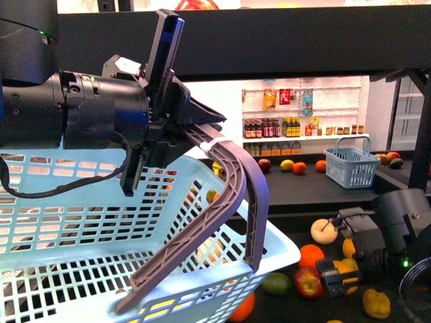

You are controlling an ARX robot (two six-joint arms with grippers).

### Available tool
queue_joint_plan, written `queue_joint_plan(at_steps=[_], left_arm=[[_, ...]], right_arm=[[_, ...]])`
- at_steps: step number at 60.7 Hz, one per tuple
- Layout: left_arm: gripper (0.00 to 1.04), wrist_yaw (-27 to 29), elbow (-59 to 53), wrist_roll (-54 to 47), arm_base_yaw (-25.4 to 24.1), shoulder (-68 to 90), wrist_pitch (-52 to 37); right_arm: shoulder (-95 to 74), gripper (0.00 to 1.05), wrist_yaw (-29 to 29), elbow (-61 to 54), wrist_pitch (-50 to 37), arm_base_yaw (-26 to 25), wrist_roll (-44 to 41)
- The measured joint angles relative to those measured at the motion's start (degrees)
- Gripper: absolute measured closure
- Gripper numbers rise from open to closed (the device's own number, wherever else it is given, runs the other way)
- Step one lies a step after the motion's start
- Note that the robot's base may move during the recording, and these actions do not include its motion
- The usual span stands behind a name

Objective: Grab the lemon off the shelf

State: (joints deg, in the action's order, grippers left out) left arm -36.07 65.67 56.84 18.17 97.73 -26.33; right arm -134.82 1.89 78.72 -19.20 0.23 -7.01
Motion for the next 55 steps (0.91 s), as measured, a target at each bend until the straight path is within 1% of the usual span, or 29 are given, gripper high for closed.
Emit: queue_joint_plan(at_steps=[22,44,55], left_arm=[[0.97,-0.1,0.0,0.0,0.0,0.0,0.0],[0.97,0.0,0.0,0.0,0.0,0.0,0.0],[0.97,-0.1,0.0,0.0,0.0,0.0,0.0]], right_arm=[[-15.9,0.07,-4.6,13.2,4.5,-0.1,-0.7],[-27.0,0.07,-5.3,24.3,9.4,-0.5,-0.3],[-29.6,0.07,-5.3,28.3,10.6,-0.4,-0.3]])
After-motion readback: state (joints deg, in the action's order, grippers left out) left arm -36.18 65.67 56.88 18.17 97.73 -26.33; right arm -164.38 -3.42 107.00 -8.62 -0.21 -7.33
